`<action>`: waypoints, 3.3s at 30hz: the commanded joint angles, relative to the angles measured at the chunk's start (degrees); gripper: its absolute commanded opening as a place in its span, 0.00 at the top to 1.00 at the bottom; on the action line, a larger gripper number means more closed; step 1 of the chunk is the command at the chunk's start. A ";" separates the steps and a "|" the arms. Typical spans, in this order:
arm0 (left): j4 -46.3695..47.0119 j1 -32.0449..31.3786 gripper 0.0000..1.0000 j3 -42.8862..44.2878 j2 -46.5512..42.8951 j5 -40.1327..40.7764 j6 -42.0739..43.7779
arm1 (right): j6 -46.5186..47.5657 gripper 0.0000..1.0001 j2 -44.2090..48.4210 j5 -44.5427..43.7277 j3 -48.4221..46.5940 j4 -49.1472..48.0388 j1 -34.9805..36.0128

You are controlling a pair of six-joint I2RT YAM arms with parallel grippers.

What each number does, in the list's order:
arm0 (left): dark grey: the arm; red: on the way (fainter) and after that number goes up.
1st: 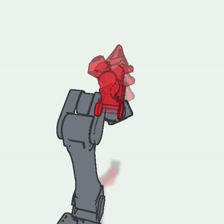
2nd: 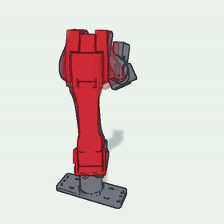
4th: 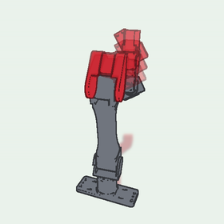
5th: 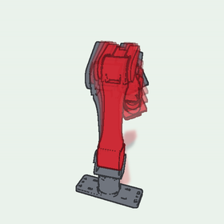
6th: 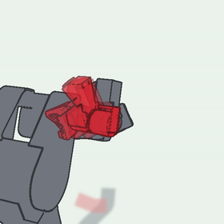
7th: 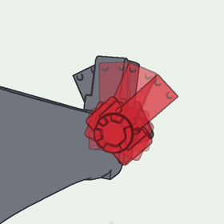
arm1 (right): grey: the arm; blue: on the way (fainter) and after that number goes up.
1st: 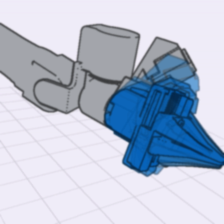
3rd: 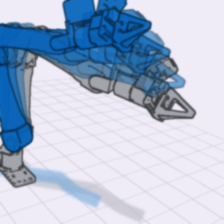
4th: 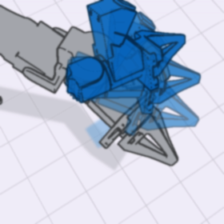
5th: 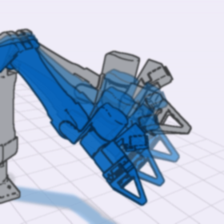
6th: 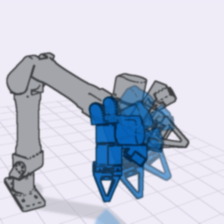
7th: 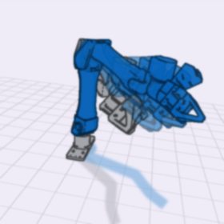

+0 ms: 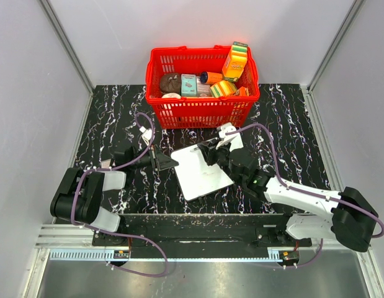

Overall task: Write a sentence on the whiteboard
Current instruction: Write on the whiteboard with the whiteboard.

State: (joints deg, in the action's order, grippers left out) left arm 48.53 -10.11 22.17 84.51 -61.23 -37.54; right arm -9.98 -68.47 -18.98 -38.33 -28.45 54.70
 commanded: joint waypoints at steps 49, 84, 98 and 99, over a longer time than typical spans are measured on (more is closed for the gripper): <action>3.15 0.18 1.00 1.47 1.18 -1.17 3.79 | -2.24 1.00 1.05 -3.51 2.38 0.85 1.11; 2.88 0.18 1.00 1.73 1.71 -1.17 3.70 | -4.35 1.00 -0.18 1.23 1.77 -1.52 1.29; 2.80 0.18 1.00 1.91 1.89 -1.17 3.61 | -1.98 1.00 9.85 -1.05 2.91 -1.27 1.11; 2.88 0.18 1.00 1.91 1.97 -1.17 3.70 | -1.54 1.00 9.58 -2.10 2.04 -0.39 1.11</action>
State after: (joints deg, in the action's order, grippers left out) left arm 48.56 -10.04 22.81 85.65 -62.02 -37.56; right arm -13.45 -59.11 -17.45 -33.41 -28.88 55.48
